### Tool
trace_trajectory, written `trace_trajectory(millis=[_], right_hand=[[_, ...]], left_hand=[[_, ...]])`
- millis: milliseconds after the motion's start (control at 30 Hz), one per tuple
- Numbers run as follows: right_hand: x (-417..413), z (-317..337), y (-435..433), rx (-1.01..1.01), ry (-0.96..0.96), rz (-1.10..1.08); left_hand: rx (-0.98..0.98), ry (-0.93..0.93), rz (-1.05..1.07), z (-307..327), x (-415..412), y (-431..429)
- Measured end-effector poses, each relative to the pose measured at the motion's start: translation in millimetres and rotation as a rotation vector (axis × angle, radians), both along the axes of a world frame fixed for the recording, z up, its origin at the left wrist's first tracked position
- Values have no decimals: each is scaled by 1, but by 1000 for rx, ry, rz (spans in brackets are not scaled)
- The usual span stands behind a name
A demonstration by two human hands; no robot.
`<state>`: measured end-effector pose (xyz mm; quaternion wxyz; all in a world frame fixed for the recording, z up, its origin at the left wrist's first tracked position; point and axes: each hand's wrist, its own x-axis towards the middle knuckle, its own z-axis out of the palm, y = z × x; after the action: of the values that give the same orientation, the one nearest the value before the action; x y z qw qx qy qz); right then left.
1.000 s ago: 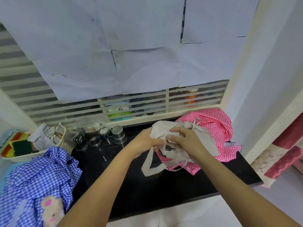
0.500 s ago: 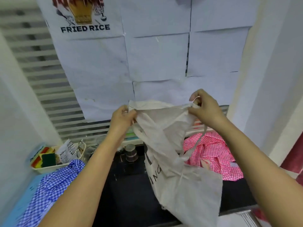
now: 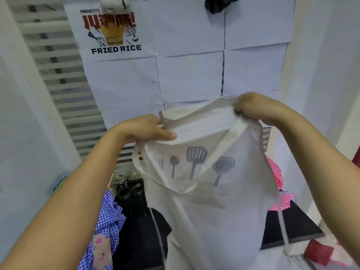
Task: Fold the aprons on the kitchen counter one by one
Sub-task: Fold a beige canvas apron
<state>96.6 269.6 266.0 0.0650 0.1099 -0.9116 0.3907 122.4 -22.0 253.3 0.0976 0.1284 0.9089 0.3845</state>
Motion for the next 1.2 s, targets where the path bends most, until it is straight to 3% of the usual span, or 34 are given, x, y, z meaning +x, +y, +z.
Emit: trace_trajectory(millis=[67, 100, 233, 300, 433, 533, 633, 767, 933, 1100, 1200], right_hand=[[15, -13, 8, 231, -303, 235], [22, -18, 12, 199, -444, 346], [13, -33, 43, -480, -637, 758], [-5, -47, 55, -549, -685, 977], [-33, -83, 61, -201, -594, 568], [-50, -107, 58, 206, -524, 346], [-68, -127, 55, 465, -266, 64], [-96, -137, 46, 470, -80, -85], [-139, -143, 45, 358, -83, -160], [-191, -169, 51, 341, -164, -156], [-216, -206, 45, 384, -230, -120]], left_hand=[[-72, -252, -75, -11, 7, -14], [-56, -338, -127, -17, 9, -21], [120, -383, -254, -41, 6, -47], [171, -415, -224, -53, -3, -56], [17, -543, -130, -81, -24, -56], [-194, -491, -44, -108, -42, -52], [-118, -380, 55, -135, -62, -49], [-37, -252, 233, -157, -95, -46], [49, -439, 301, -177, -139, -45], [-63, -662, 184, -192, -173, -26], [-231, -691, 182, -212, -188, -13]])
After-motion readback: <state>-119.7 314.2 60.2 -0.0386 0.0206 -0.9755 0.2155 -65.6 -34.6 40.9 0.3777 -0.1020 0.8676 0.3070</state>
